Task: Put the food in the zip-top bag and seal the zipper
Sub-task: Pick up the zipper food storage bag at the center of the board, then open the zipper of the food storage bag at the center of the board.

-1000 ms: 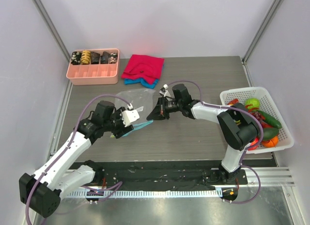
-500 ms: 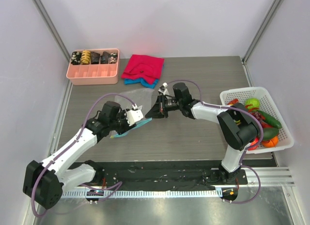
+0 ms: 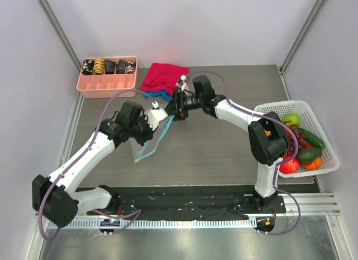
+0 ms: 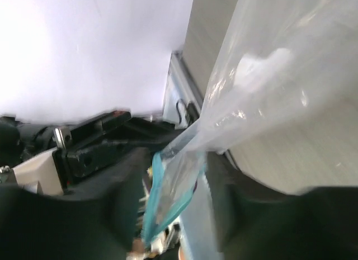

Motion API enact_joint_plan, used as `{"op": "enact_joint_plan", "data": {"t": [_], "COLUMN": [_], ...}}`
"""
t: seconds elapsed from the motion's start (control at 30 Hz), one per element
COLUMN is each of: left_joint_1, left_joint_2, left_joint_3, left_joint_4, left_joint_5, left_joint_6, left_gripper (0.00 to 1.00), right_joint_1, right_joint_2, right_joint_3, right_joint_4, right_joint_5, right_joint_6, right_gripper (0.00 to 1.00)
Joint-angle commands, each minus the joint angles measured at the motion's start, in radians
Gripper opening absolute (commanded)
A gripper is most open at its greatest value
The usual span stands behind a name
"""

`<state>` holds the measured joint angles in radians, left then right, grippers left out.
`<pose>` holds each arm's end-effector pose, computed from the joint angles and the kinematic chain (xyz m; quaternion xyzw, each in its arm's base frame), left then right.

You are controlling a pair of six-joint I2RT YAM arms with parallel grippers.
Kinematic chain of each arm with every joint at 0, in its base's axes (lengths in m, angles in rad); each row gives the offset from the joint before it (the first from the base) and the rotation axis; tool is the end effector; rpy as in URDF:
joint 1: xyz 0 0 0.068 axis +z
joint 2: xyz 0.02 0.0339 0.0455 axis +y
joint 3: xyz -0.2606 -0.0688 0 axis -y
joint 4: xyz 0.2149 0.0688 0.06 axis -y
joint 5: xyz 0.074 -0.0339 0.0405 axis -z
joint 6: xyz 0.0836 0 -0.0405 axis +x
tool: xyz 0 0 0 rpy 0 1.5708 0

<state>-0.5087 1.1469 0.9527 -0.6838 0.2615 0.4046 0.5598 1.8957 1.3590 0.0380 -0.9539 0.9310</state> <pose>0.1939 -0.1329 0.2494 0.4509 0.8175 -0.1400 0.3298 0.3248 0.2840 0.2436 -0.0895 0.7939 0.5978 0.0657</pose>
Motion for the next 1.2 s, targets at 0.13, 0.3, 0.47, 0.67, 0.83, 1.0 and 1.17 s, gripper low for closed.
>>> {"op": "enact_joint_plan", "data": {"t": [0.13,0.3,0.47,0.67,0.83,1.0,1.17], "left_joint_1": [0.015,0.013,0.015,0.016,0.019,0.053,0.102], "left_joint_2": [0.135,0.252,0.355,0.428,0.445,0.399,0.337], "left_joint_3": [0.19,0.294,0.395,0.524,0.532,0.502,0.482], "left_joint_4": [-0.123,-0.115,-0.117,-0.115,-0.106,-0.098,-0.141], "left_joint_5": [-0.073,-0.137,-0.136,-0.113,-0.068,-0.018,0.009], "left_joint_6": [-0.557,-0.805,-0.998,-1.096,-1.112,-1.145,-1.115], "left_gripper": [0.0,0.0,0.0,0.0,0.0,0.0,0.0], "right_joint_1": [-0.213,-0.235,-0.166,-0.087,-0.037,-0.029,-0.029], "right_joint_2": [-0.125,-0.317,-0.432,-0.403,-0.311,-0.224,-0.216], "right_joint_3": [0.123,-0.093,-0.236,-0.209,-0.135,-0.074,-0.064], "right_joint_4": [-0.296,-0.285,-0.202,-0.201,-0.17,-0.162,-0.165], "right_joint_5": [0.193,0.24,0.322,0.349,0.443,0.471,0.434], "right_joint_6": [-0.291,-0.354,-0.351,-0.357,-0.36,-0.34,-0.328], "right_gripper": [0.88,0.88,0.86,0.84,0.74,0.59,0.04]}}
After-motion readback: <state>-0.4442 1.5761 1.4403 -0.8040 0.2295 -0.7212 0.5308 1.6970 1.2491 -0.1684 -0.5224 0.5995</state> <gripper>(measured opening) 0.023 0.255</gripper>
